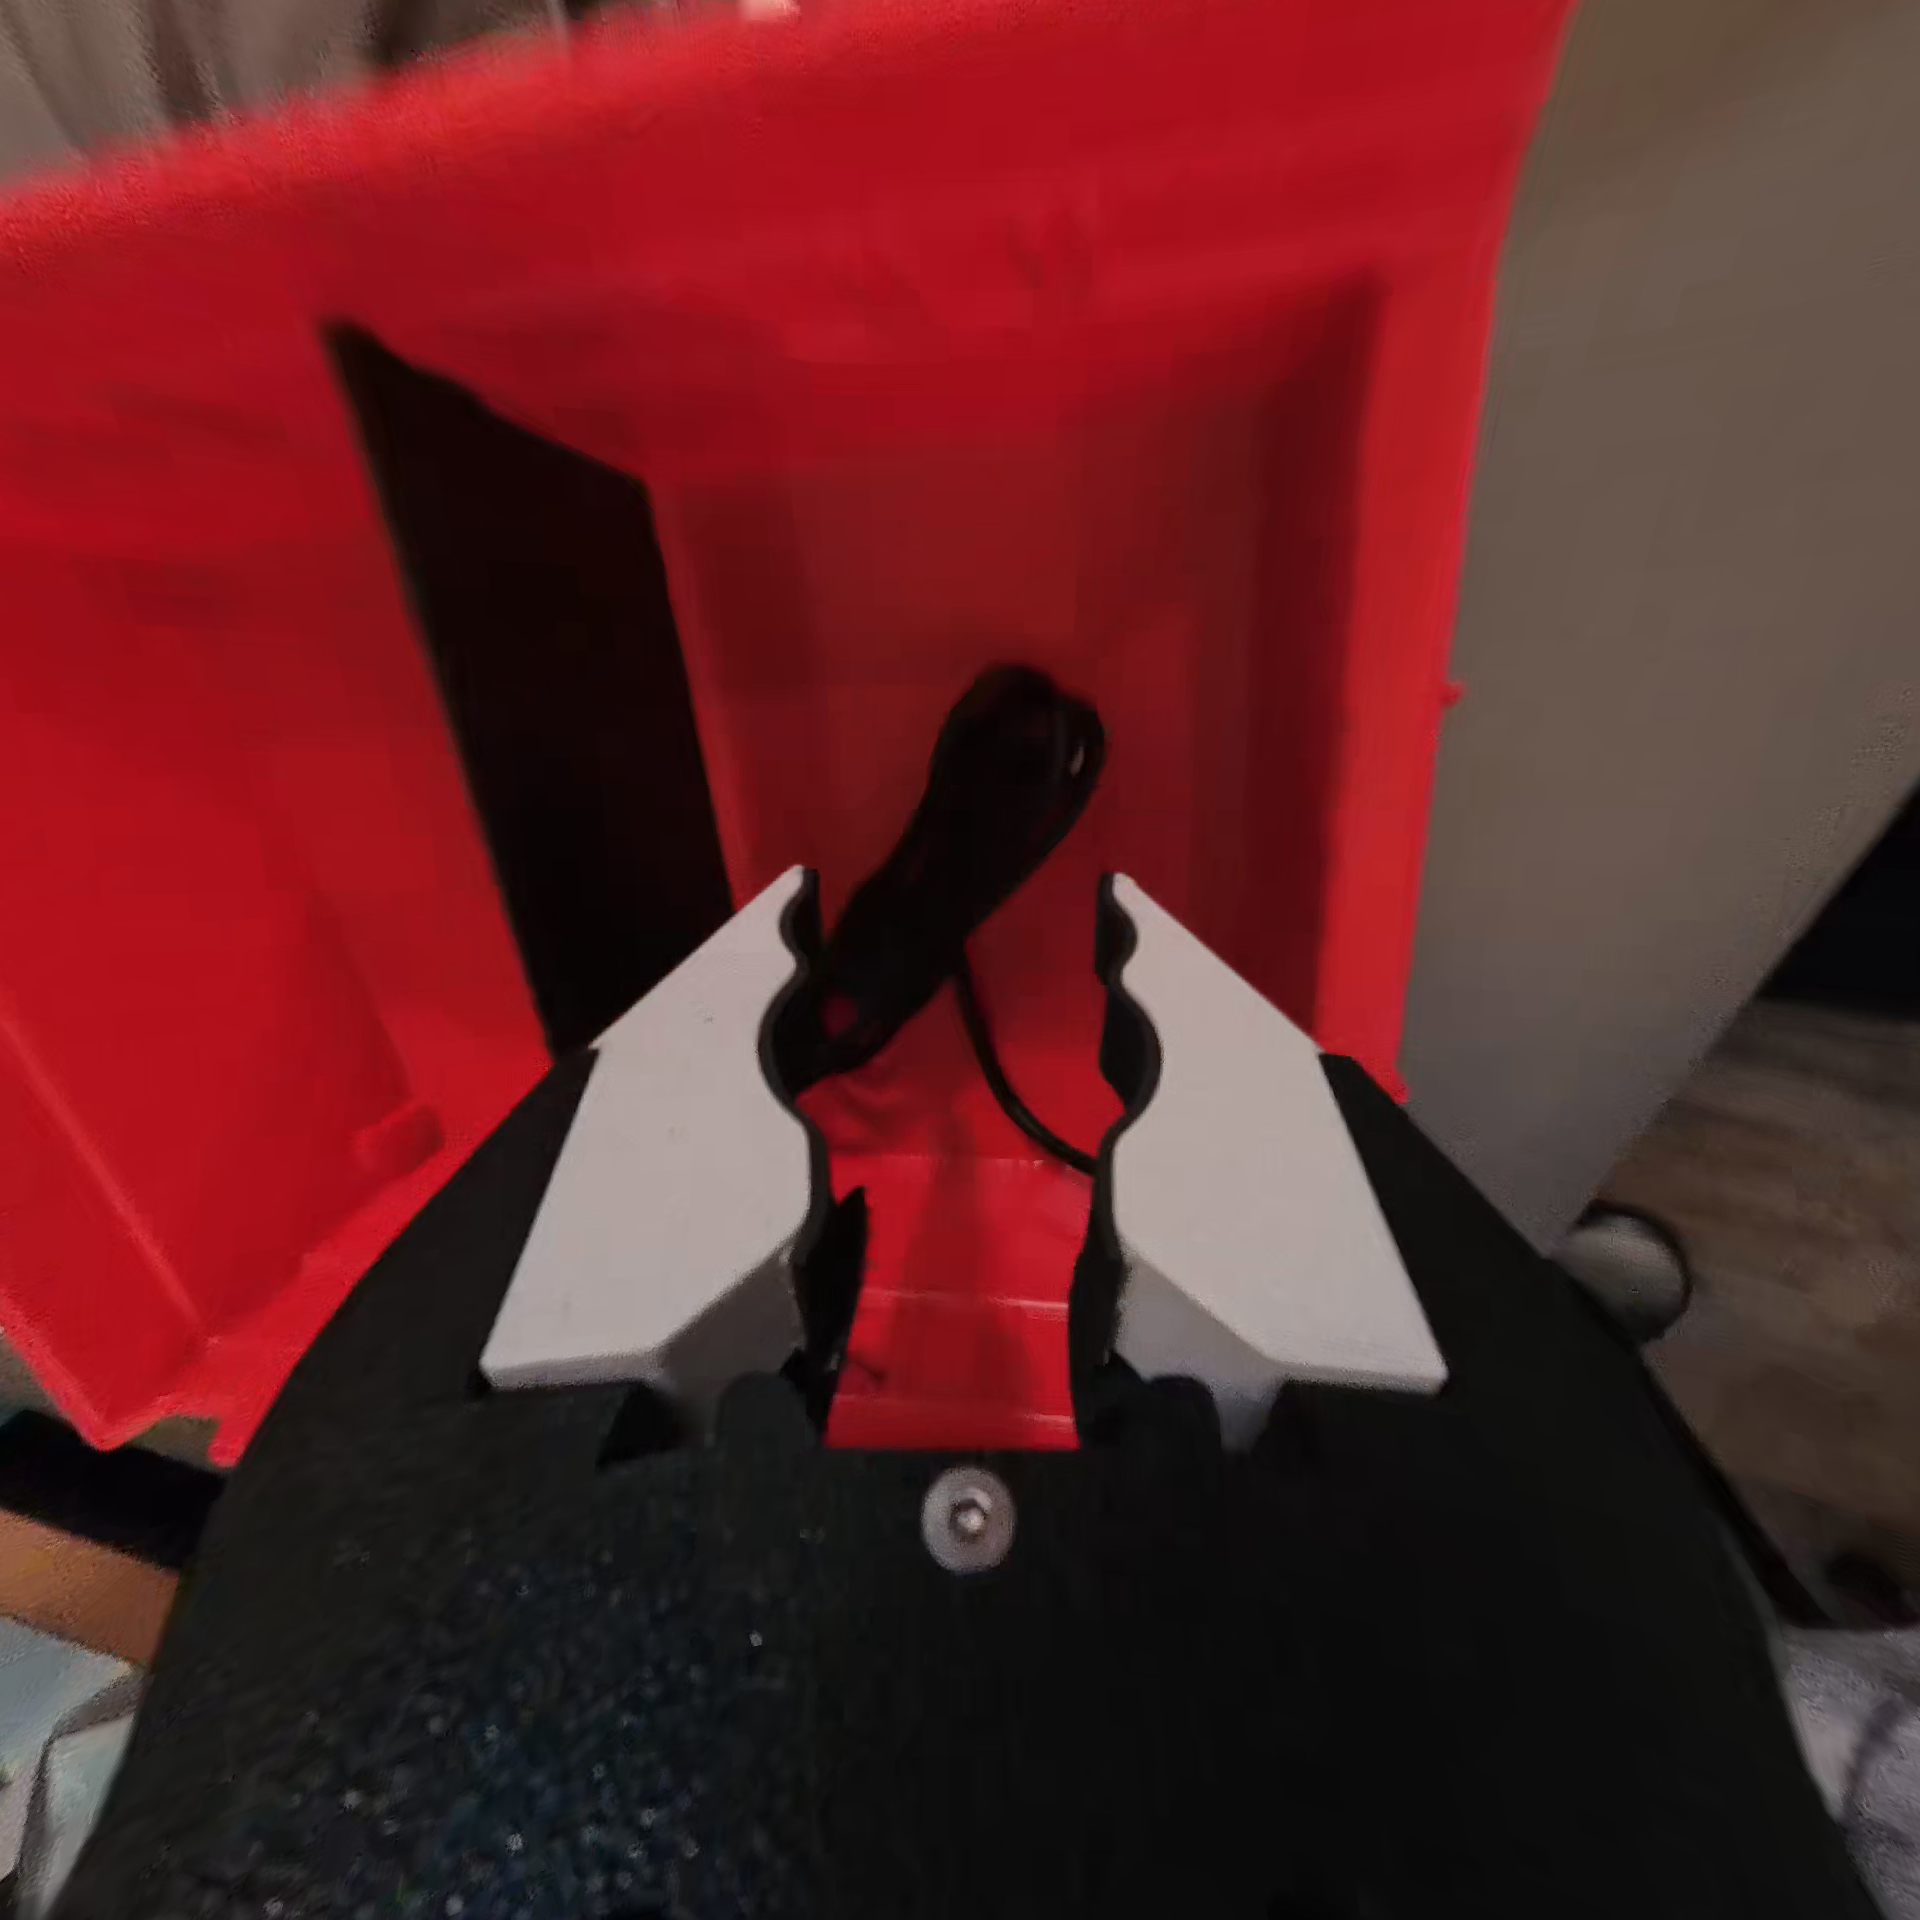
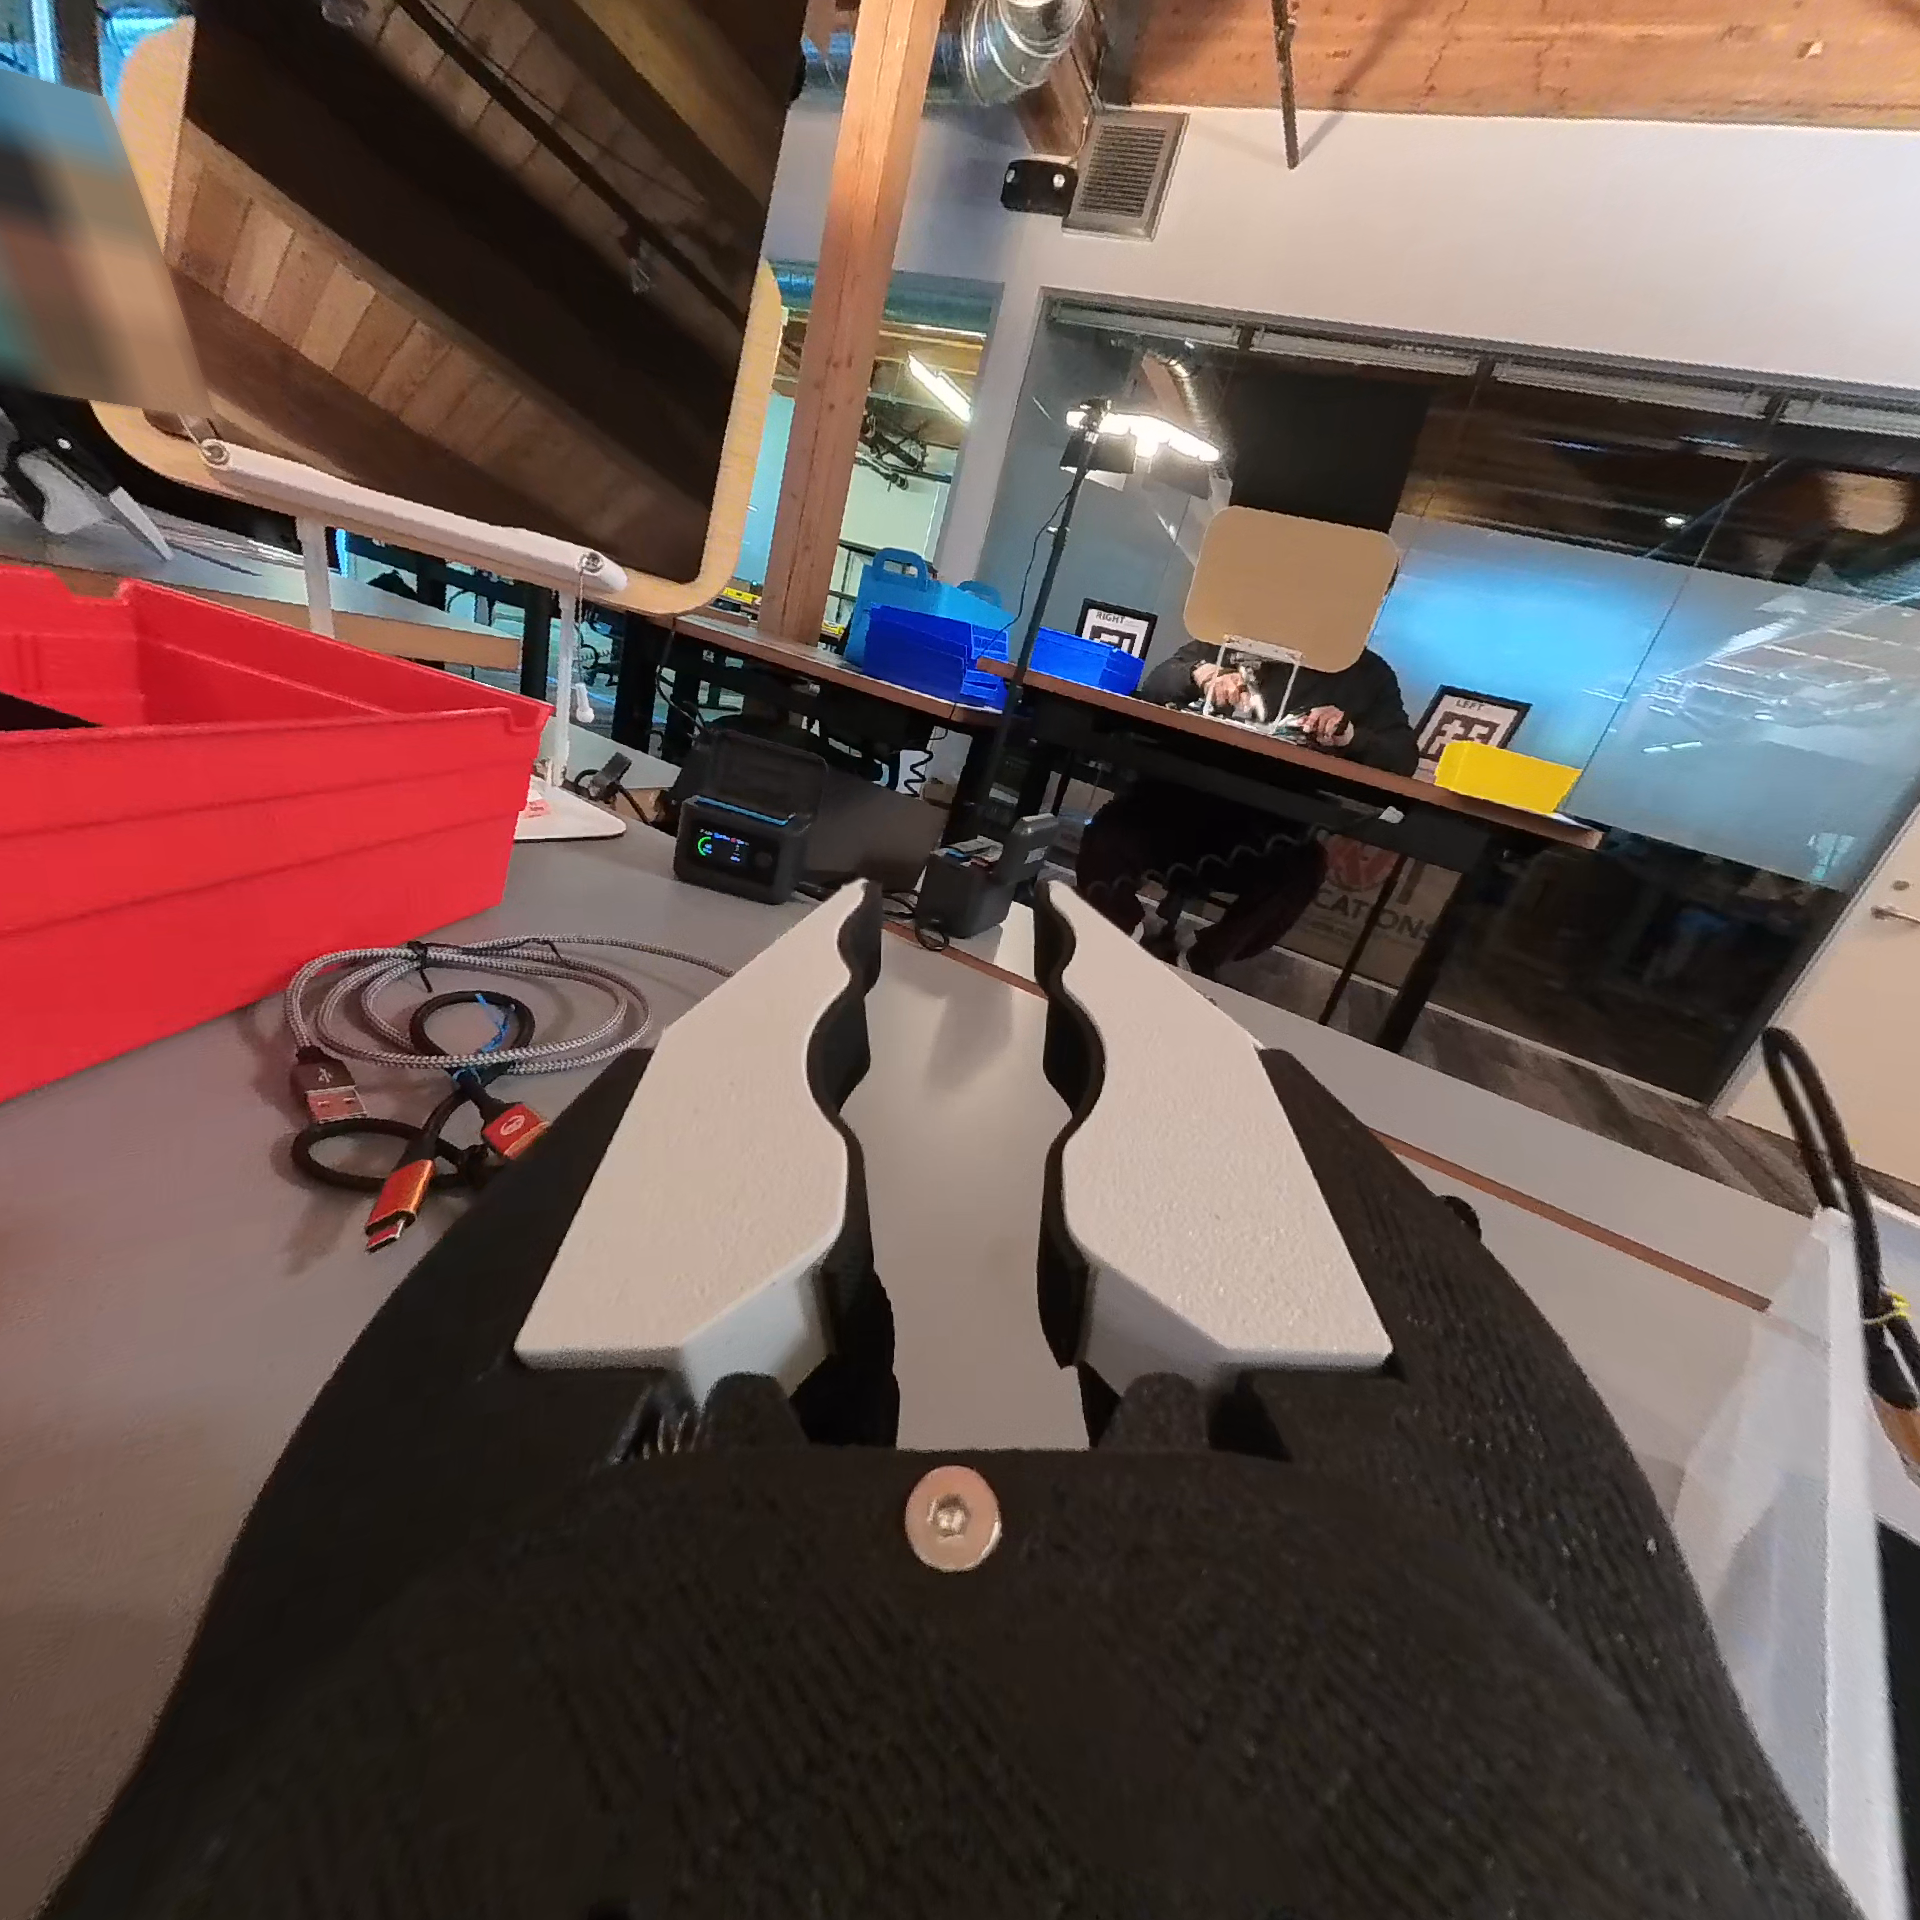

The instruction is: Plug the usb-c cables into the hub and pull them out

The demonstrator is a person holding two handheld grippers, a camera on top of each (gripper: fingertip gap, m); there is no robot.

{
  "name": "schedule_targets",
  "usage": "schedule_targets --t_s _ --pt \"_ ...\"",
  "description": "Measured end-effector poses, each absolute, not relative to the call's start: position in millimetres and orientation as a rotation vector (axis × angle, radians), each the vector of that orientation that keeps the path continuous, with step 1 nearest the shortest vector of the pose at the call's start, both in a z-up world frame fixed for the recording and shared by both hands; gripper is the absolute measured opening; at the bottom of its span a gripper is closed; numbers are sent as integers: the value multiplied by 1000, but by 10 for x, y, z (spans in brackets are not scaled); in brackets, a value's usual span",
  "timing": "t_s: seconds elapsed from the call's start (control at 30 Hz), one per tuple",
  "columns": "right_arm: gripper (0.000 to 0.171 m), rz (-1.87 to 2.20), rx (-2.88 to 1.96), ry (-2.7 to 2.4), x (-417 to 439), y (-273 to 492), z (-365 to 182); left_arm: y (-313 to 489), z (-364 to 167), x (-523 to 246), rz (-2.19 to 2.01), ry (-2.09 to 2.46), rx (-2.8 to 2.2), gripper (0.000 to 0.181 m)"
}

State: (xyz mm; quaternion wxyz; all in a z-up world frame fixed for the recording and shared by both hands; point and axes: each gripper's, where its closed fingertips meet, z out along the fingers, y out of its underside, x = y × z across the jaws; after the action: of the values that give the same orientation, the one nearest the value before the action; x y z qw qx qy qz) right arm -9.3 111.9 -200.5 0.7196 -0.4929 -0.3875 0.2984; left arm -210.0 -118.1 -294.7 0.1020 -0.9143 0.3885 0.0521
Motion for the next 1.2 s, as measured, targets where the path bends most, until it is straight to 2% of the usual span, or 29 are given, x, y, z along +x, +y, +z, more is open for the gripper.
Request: schedule_targets --t_s 0.17,0.27,0.3,0.37,0.47,0.6,0.77,0.87,1.0,1.2 --pt "28 655 -1106 -856 -77 1147 -2037 -1229 -3334 -2239 260 1170 -2756 51" --pt "28 662 -1115 -850 -68 1160 -2045 -1231 -3338 -2276 323 1170 -2756 34" --pt "28 663 -1117 -850 -67 1162 -2047 -1324 -3327 -2236 266 1167 -2811 17" --pt "28 666 -1116 -852 -69 1157 -2044 -1518 -3252 -2108 83 1114 -2921 11" --pt "28 673 -1109 -859 -83 1132 -2036 -1659 -2944 -1820 -308 967 -2937 10" --pt "28 664 -1096 -872 -97 1103 -2029 -1540 -2234 -1491 -748 854 -2681 8" --pt "28 653 -1083 -854 -63 1115 -1992 -691 -1323 -1409 -480 779 -2206 11" --pt "28 639 -1069 -835 -31 1123 -1958 -53 -1020 -1359 -247 690 -2026 11" --pt "27 623 -1055 -827 -11 1128 -1942 775 -1269 -1209 -81 650 -2090 11" --pt "26 614 -1054 -847 -38 1122 -1989 1742 -2312 -965 -209 552 -2439 11"
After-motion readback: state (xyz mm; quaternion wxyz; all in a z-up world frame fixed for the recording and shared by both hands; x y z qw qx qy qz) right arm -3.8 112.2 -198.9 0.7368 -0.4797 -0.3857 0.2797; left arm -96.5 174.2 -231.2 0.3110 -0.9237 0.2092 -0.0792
